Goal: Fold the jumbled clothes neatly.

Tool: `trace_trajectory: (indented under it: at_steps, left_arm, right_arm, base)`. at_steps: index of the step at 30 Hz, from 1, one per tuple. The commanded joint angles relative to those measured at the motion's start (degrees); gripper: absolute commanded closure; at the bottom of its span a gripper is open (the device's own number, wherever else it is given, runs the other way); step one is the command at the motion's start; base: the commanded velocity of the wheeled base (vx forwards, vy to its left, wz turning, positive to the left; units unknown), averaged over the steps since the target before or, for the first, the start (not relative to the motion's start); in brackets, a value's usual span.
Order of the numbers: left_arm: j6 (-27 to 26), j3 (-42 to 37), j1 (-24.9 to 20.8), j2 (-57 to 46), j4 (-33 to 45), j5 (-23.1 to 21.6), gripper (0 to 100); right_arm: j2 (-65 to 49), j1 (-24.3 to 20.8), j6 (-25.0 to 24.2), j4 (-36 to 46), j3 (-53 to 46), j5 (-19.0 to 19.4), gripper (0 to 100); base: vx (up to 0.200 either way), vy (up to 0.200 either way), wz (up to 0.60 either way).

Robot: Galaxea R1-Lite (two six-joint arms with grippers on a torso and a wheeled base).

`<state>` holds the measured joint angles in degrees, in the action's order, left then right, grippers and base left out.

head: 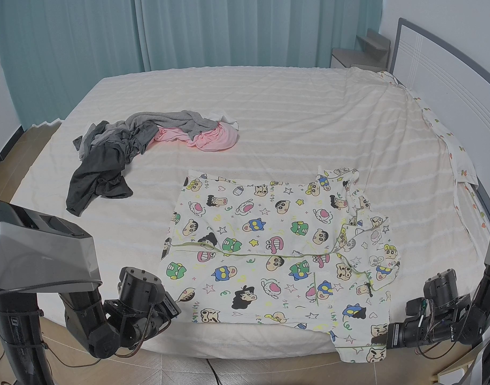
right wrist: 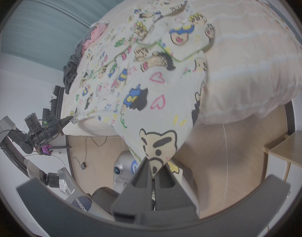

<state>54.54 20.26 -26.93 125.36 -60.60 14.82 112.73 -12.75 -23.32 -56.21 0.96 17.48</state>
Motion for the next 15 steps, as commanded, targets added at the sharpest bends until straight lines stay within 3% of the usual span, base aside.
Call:
trace_trajectory:
  at_steps: [1,5,12,15]
  left_arm:
    - [-0.66,3.12,-0.05,-0.55,-0.48,0.03,100]
    - [-2.51,6.37,0.03,-1.17,-0.31,-0.06,100]
    - [-3.65,13.40,0.47,-0.99,2.15,-0.06,100]
    - [-4.27,19.29,1.09,-0.64,7.51,-0.15,100]
  right_arm:
    - [-0.75,0.45,-0.76,-5.84,-0.70,0.10,100]
    - [-0.49,0.80,-1.11,-11.03,0.53,-0.08,100]
    - [-0.14,1.59,-1.20,-11.38,6.42,-0.08,100]
    - [0.65,3.00,-1.20,-11.11,10.46,0.01,100]
  base:
    - [0.000,0.000,0.00]
    - [0.000,0.000,0.00]
    - [0.000,0.000,0.00]
    - [0.000,0.000,0.00]
